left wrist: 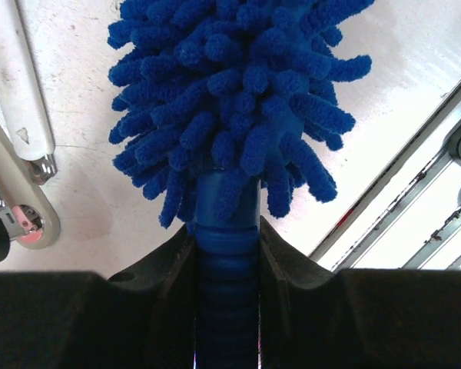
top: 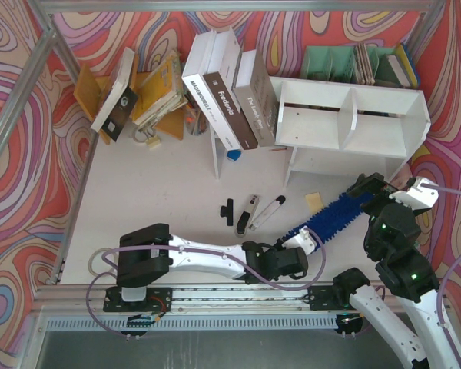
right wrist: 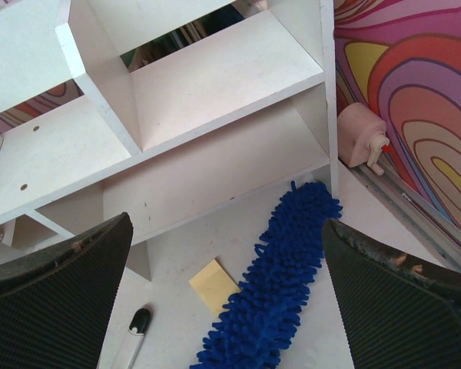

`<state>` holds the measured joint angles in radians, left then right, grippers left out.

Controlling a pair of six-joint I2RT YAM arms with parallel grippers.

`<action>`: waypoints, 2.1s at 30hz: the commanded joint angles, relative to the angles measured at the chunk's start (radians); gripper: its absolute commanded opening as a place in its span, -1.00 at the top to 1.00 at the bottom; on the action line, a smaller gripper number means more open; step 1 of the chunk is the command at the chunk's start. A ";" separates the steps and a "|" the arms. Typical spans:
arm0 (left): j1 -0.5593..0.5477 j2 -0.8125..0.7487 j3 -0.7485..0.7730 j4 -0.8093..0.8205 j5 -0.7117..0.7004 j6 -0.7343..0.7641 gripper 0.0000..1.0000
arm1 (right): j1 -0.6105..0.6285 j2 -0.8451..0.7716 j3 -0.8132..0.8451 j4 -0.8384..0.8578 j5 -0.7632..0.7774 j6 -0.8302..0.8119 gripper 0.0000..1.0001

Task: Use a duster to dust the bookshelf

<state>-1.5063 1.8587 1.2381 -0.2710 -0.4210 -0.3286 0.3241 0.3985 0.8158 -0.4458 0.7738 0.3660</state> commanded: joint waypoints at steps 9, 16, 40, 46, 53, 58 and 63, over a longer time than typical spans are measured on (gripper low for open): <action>0.035 -0.145 -0.004 0.129 -0.154 0.067 1.00 | 0.000 0.000 -0.007 0.027 0.009 -0.006 -0.98; 0.070 -0.097 0.015 0.127 -0.091 0.067 1.00 | -0.001 -0.001 -0.007 0.028 0.010 -0.009 -0.97; 0.106 -0.026 0.131 0.128 -0.090 0.138 1.00 | 0.000 -0.005 -0.009 0.027 0.007 -0.009 -0.97; 0.122 -0.003 0.145 0.123 -0.061 0.130 1.00 | 0.000 -0.006 -0.008 0.029 0.008 -0.009 -0.97; 0.124 0.069 0.172 0.055 -0.008 0.102 1.00 | 0.000 -0.003 -0.008 0.031 0.007 -0.010 -0.98; 0.122 0.022 0.118 0.053 -0.028 0.082 1.00 | 0.000 0.002 -0.009 0.033 0.009 -0.012 -0.97; 0.096 -0.059 0.050 0.022 -0.073 0.090 1.00 | 0.000 0.011 -0.010 0.042 0.011 -0.015 -0.98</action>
<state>-1.3876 1.9018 1.3415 -0.2420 -0.4423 -0.2291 0.3241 0.3992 0.8158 -0.4377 0.7738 0.3630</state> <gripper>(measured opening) 0.343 0.987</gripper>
